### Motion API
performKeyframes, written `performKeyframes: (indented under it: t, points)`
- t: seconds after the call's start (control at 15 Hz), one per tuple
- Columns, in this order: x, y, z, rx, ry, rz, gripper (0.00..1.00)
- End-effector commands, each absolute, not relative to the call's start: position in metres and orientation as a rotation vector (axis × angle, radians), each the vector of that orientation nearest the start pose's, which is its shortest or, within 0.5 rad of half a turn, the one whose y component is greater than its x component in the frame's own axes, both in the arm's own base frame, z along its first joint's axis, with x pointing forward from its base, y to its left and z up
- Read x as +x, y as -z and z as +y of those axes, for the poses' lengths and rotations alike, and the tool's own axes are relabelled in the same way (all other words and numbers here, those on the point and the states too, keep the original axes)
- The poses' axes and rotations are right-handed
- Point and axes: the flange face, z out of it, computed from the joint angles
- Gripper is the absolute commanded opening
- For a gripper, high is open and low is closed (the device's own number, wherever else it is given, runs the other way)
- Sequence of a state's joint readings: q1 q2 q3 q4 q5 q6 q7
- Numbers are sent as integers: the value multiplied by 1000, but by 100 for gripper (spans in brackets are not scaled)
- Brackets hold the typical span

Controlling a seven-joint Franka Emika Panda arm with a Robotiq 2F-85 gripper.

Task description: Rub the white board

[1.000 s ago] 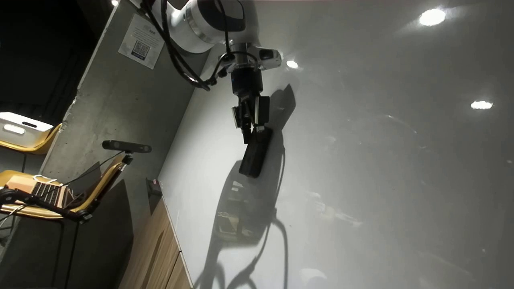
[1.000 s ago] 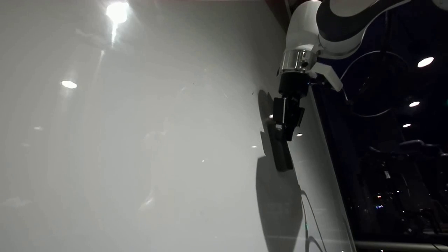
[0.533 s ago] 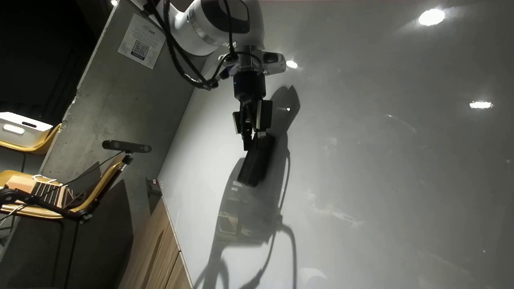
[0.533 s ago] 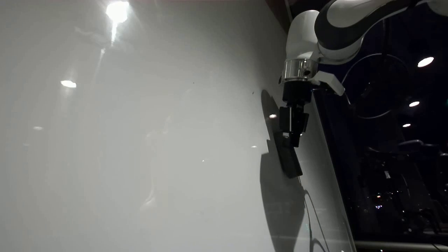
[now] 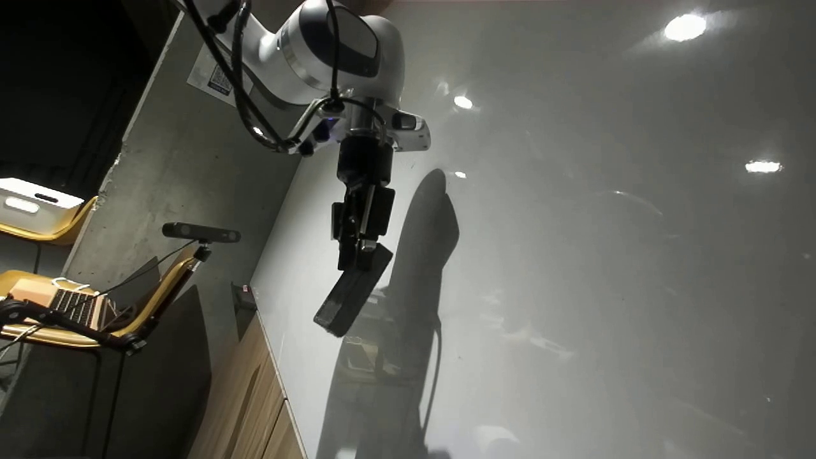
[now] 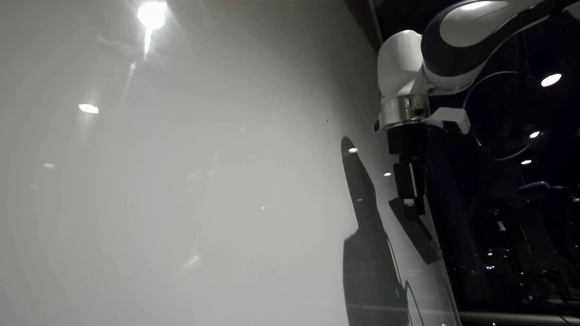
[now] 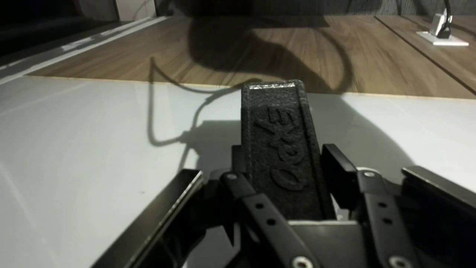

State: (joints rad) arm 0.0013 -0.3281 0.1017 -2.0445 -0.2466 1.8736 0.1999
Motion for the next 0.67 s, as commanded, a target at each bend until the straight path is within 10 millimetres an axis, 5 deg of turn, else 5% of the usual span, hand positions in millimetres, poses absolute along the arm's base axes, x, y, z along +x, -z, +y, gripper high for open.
performKeyframes:
  t: [0.0,0.6]
  points:
    - [445,-568,15,-3391,201,83,29]
    - [376,-442,7,-3350,-194,79,29]
